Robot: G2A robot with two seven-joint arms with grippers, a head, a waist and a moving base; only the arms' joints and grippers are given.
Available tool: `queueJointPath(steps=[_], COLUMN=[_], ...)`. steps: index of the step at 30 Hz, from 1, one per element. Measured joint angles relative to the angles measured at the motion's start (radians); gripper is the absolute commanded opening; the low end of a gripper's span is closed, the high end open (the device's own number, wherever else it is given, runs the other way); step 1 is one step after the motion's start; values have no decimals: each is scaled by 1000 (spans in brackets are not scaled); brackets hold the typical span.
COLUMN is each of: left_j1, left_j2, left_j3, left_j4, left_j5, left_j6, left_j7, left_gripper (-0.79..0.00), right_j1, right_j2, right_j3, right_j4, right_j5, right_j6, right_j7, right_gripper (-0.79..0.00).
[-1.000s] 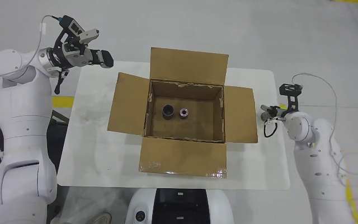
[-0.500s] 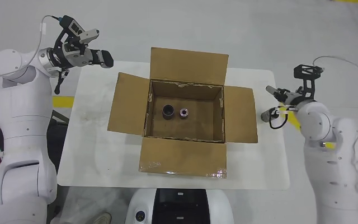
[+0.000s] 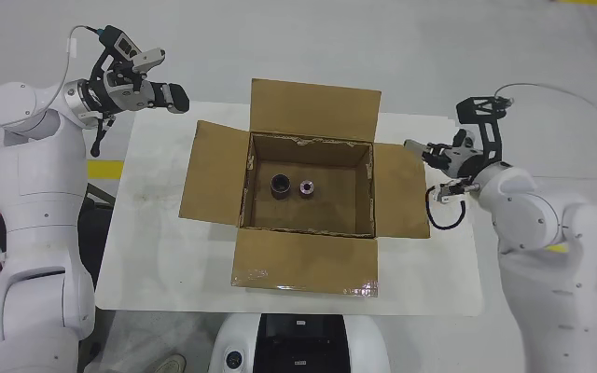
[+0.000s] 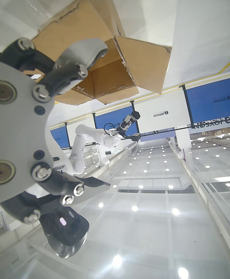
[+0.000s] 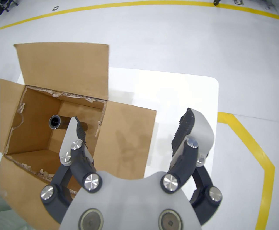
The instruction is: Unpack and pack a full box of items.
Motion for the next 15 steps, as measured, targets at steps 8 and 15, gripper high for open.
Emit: queueJointPath(steps=[8,15], left_j1=[0,0], left_j2=[0,0], left_j3=[0,0], left_j4=[0,0], left_j5=[0,0], left_j6=[0,0], left_j7=[0,0], left_gripper=[0,0], right_j1=[12,64], right_j2=[-8,-18], right_j3=[-141,-277], right_j4=[-47,-19], right_j5=[9,-10], right_j6=[-56,-135], right_j7=[-2,-21], right_gripper=[0,0])
